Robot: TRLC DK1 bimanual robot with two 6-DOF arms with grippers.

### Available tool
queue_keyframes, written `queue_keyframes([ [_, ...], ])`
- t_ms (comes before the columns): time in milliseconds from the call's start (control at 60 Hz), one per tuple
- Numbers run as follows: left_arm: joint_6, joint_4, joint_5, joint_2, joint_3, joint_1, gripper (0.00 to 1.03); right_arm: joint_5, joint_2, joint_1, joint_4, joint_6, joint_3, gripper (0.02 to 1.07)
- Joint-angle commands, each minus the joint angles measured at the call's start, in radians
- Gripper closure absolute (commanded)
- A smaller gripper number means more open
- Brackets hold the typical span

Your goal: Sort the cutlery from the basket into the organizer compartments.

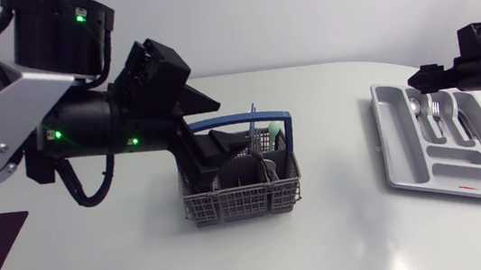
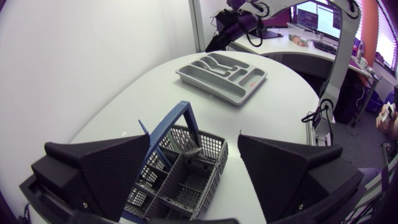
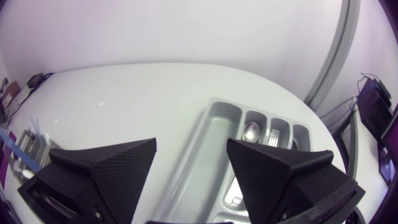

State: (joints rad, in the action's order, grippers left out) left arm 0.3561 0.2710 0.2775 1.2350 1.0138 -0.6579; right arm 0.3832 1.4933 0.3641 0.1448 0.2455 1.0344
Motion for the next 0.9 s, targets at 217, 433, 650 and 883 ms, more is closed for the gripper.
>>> queue_keyframes([
  [217,0.063,-0.018,-0.011,0.020,-0.078,-0.011,0.06,0.290,-0.395,-0.071,0.113,0.213,-0.281,0.23],
  [433,0.067,-0.029,-0.011,0.023,-0.109,-0.006,0.06,0.333,-0.602,-0.286,0.280,0.268,-0.353,0.23],
  [650,0.072,-0.056,0.032,0.106,-0.098,-0.002,0.09,0.322,-0.645,-0.376,0.295,0.255,-0.399,0.23],
  [883,0.066,-0.139,0.037,0.221,-0.087,0.003,0.09,0.316,-0.683,-0.409,0.295,0.256,-0.447,0.23],
])
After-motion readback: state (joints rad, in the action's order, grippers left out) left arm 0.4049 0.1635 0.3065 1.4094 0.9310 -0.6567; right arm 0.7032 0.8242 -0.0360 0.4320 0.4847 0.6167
